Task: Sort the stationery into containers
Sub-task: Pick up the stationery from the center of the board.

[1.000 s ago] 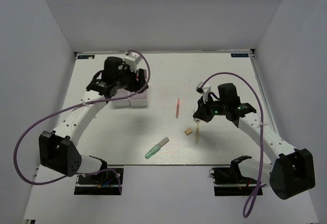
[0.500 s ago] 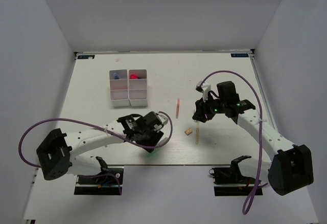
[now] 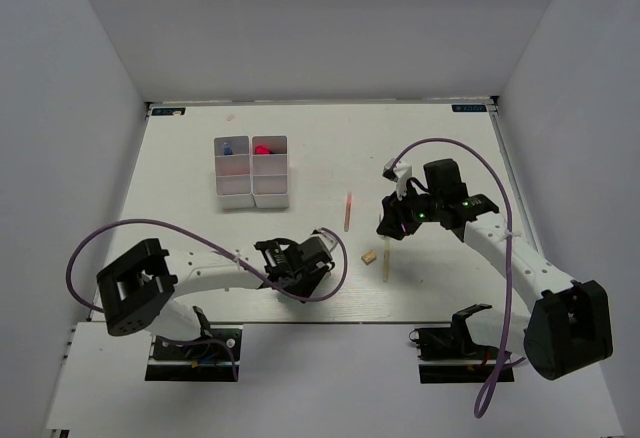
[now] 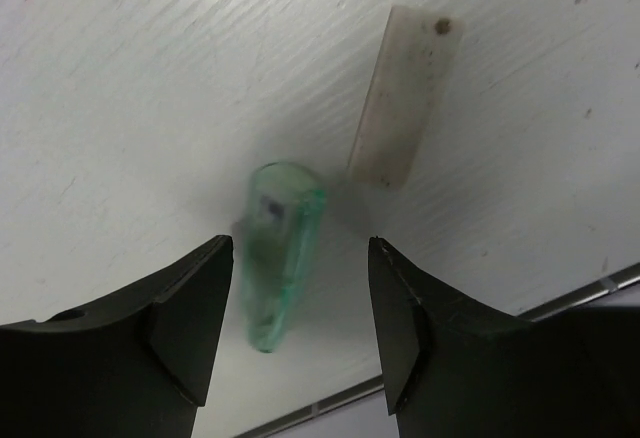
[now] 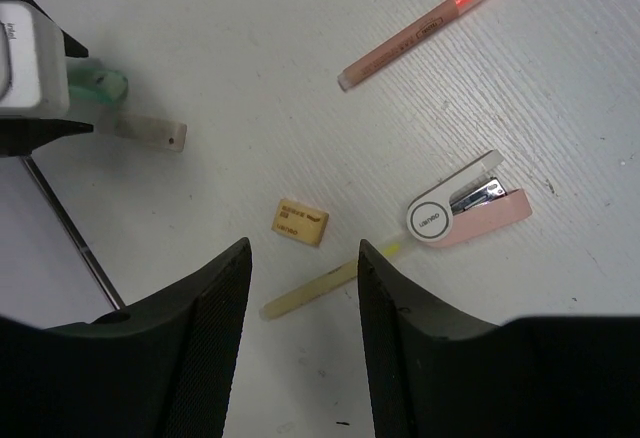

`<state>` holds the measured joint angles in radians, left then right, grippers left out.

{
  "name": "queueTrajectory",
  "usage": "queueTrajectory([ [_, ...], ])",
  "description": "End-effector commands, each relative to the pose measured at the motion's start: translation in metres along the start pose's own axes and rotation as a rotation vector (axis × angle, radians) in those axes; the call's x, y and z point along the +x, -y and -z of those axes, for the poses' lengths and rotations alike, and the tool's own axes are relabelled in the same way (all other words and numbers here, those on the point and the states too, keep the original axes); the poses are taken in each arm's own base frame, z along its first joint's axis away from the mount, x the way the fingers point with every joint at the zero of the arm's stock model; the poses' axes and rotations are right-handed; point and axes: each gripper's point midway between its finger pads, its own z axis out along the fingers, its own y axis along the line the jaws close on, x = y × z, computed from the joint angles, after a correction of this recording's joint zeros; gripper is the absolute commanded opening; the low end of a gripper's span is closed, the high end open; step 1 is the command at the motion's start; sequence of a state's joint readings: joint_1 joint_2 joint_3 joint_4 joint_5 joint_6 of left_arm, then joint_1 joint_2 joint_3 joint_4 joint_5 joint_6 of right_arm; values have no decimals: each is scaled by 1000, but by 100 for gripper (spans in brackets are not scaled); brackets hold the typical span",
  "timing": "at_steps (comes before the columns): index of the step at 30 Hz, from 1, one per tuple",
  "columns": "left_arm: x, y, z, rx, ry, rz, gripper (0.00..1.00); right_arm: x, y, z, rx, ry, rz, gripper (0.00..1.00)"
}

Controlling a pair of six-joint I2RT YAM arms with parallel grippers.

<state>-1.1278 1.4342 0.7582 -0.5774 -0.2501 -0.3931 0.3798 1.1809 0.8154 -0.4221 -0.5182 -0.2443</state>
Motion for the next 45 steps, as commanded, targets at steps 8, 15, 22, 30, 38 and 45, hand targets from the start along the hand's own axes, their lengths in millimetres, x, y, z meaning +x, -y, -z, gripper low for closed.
queueTrajectory([
  [8, -23, 22, -15, 81, 42, 22, 59, -12, 5, 5, 20, 15, 21, 50],
  [15, 3, 10, -23, 53, -34, 47, 46, -15, 4, 7, 19, 26, 24, 50],
  [22, 23, -5, -21, 27, -96, 53, 26, -16, 3, 7, 17, 27, 18, 50],
  [30, -18, -33, 8, 21, 32, 147, 0, -15, 3, 6, 15, 24, 16, 68],
  [38, -113, -126, 61, 22, 366, 417, 0, -15, 2, 7, 11, 30, 19, 70],
  [45, -162, -220, 88, -63, 626, 550, 0, -13, 1, 6, 2, 25, 15, 70],
])
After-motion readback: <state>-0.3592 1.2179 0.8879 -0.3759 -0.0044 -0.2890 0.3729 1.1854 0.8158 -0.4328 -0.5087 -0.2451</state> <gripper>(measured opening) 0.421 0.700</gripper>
